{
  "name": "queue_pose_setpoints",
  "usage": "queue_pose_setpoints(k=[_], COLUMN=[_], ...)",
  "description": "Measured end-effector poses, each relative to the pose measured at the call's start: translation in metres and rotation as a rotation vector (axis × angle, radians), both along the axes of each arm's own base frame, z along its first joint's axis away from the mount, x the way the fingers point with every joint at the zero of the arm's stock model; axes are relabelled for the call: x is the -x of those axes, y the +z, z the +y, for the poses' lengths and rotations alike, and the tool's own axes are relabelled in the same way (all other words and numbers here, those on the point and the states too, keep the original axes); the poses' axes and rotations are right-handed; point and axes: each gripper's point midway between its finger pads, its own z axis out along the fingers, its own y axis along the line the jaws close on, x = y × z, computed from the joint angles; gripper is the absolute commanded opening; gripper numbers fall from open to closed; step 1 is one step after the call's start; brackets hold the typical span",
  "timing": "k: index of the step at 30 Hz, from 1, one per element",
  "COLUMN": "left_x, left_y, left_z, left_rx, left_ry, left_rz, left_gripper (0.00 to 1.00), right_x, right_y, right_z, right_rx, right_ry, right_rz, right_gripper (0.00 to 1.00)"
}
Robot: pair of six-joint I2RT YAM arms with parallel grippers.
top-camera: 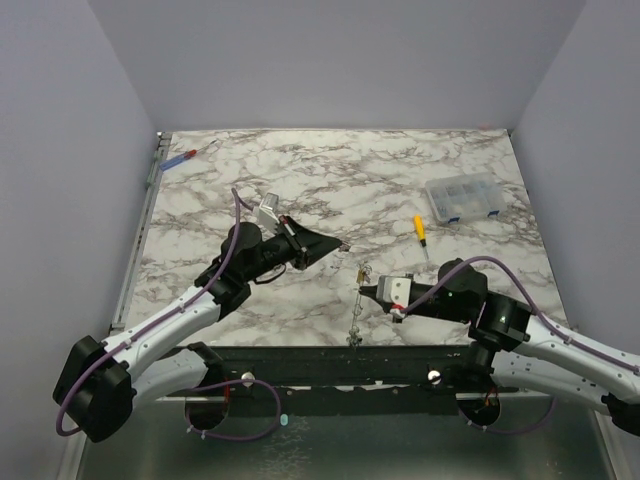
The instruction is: Put the keys on the keyring
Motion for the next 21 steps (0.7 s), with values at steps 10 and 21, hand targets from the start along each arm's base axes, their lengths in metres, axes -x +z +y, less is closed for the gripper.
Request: queue_pose_setpoints(k=[10,21], left_x=[0.004,0.009], left_y=[0.017,0.016], left_z=[-0.001,0.002], left_rx=[-0.039,-0.082], left_ry=[-0.038,-0.05], left_rz=[-0.135,-0.198], left_gripper=[0.0,0.0], right_x=[-0.014,-0.024], right_y=[-0.008,-0.002], right_z=[0.0,0.002], right_rx=[0.066,0.09], right_ry=[-0.039,-0.063], right_rz=[-0.045,-0.092], right_gripper=[0.01,0.01])
